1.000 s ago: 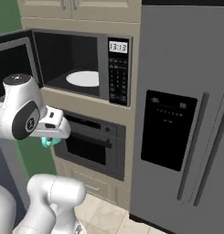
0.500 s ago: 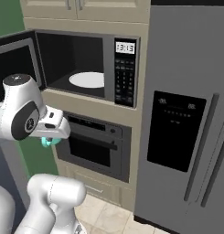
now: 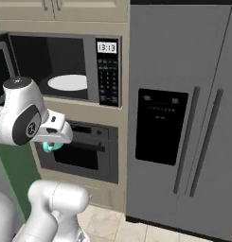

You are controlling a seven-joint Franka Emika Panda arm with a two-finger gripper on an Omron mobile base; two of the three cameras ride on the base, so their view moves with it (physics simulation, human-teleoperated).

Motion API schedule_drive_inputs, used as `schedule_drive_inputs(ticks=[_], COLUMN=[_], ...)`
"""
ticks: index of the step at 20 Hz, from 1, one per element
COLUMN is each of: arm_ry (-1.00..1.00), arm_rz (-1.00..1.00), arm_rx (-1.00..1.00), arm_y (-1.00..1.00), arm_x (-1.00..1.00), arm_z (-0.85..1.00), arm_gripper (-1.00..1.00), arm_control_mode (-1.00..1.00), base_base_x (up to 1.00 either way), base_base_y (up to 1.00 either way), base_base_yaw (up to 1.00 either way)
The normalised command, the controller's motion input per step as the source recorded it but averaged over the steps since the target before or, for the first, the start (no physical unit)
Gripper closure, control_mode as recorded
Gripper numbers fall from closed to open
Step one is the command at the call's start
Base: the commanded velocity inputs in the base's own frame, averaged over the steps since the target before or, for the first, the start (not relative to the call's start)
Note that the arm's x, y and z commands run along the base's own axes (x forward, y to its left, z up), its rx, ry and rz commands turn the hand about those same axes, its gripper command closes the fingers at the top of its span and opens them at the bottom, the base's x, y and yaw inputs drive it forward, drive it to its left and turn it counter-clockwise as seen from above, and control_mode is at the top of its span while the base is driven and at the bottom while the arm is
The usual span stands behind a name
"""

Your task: Pick the mug from the counter and place it inside the microwave. Then close the microwave.

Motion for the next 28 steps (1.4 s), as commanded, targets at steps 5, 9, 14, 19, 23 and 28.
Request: schedule_drive_inputs(ticks=[5, 9, 14, 19, 23, 28], arm_ry=[0.0, 0.0, 0.0, 0.0, 0.0, 0.0], arm_rz=[0.0, 0.0, 0.0, 0.0, 0.0, 0.0], arm_rx=[0.0, 0.0, 0.0, 0.0, 0.0, 0.0], arm_y=[0.0, 0.0, 0.0, 0.0, 0.0, 0.0], arm_x=[0.0, 0.0, 0.0, 0.0, 0.0, 0.0], arm_z=[0.0, 0.0, 0.0, 0.0, 0.0, 0.0], arm_gripper=[1.0, 1.0, 1.0, 1.0, 1.0, 1.0], arm_control_mode=[1.0, 1.0, 1.0, 1.0, 1.0, 1.0], base_base_x=[0.0, 0.0, 0.0, 0.01, 0.11, 0.27], base_base_y=[0.36, 0.56, 0.54, 0.53, 0.45, 0.05], base_base_yaw=[-0.24, -0.04, 0.0, 0.0, 0.01, -0.08])
